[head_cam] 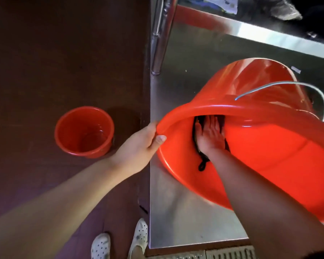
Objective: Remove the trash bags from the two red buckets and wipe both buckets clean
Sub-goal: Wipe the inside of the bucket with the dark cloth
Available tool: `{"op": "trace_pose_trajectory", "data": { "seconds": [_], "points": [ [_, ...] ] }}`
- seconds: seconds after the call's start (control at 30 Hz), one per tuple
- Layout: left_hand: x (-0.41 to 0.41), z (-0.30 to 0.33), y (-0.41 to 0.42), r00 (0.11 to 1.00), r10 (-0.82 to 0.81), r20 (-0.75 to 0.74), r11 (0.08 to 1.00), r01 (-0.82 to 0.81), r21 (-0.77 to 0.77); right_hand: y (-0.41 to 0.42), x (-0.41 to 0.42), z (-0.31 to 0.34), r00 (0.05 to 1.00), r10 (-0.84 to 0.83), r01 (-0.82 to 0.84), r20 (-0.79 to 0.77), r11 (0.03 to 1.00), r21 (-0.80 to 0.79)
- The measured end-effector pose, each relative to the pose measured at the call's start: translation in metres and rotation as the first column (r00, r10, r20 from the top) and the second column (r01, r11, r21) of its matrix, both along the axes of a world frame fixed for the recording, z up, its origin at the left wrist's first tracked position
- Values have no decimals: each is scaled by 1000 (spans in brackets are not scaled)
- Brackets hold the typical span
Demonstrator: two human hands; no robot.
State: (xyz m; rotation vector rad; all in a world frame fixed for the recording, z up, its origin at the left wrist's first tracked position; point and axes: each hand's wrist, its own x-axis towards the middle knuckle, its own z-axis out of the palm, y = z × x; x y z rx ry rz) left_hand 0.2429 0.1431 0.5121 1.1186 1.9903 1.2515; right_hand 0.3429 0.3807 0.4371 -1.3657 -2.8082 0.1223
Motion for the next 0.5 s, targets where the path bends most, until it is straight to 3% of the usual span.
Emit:
{"op": "trace_pose_trajectory", "data": {
  "seconds": [0.1,0.23,0.33,0.5],
  "points": [
    [0,-12,-2,995,93,30,995,-93,28,15,-5,-5,1000,-7,6,30,999,34],
    [11,-40,-2,949,170,264,985,-157,-70,15,-10,-9,995,-26,24,100,999,27],
    [25,-54,-2,940,170,296,979,-127,-158,1,-8,-5,993,-41,41,113,999,0],
    [30,-59,-4,928,213,305,976,-184,-120,-74,16,-3,997,-12,12,79,1000,1]
  ]
}}
